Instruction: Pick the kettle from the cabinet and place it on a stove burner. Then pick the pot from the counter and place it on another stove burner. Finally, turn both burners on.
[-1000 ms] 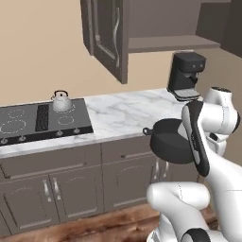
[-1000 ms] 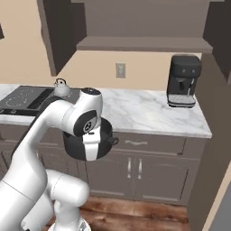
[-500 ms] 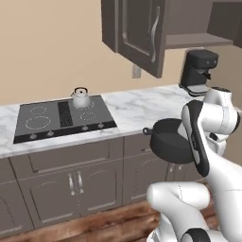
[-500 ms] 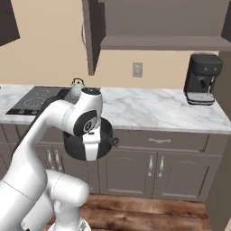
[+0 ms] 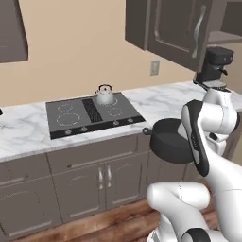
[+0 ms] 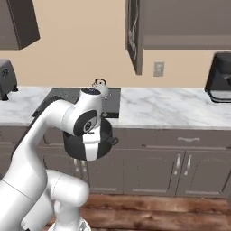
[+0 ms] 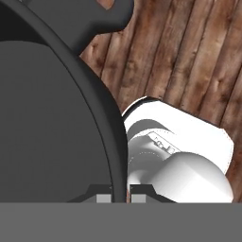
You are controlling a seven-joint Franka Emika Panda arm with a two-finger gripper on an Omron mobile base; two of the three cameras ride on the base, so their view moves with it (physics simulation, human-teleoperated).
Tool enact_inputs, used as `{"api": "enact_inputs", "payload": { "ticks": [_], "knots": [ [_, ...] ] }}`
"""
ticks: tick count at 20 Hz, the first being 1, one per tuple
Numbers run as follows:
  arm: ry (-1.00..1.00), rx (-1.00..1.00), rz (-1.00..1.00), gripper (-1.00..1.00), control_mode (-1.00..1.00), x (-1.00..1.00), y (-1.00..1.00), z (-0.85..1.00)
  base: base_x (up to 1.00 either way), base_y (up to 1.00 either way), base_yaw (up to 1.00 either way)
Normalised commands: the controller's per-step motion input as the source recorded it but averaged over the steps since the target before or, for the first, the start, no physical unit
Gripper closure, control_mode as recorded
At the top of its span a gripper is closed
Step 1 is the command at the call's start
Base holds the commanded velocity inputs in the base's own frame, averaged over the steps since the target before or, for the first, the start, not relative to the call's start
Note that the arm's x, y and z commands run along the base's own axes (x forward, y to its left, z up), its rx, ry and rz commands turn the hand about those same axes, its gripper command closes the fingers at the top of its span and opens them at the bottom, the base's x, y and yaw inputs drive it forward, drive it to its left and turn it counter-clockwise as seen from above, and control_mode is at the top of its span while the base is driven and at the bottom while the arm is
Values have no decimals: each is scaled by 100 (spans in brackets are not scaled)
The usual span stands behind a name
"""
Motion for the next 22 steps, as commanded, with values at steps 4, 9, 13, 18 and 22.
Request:
{"api": "enact_inputs", "payload": {
  "ticks": [4,9,13,18,22],
  "knots": [
    [0,0,0,100,100,0,0,0,0,73,-16],
    [0,0,0,100,100,0,0,0,22,79,-13],
    [0,0,0,100,100,0,0,0,47,68,-9],
    [0,0,0,100,100,0,0,0,52,45,-1],
    [0,0,0,100,100,0,0,0,58,17,0]
  ]
}}
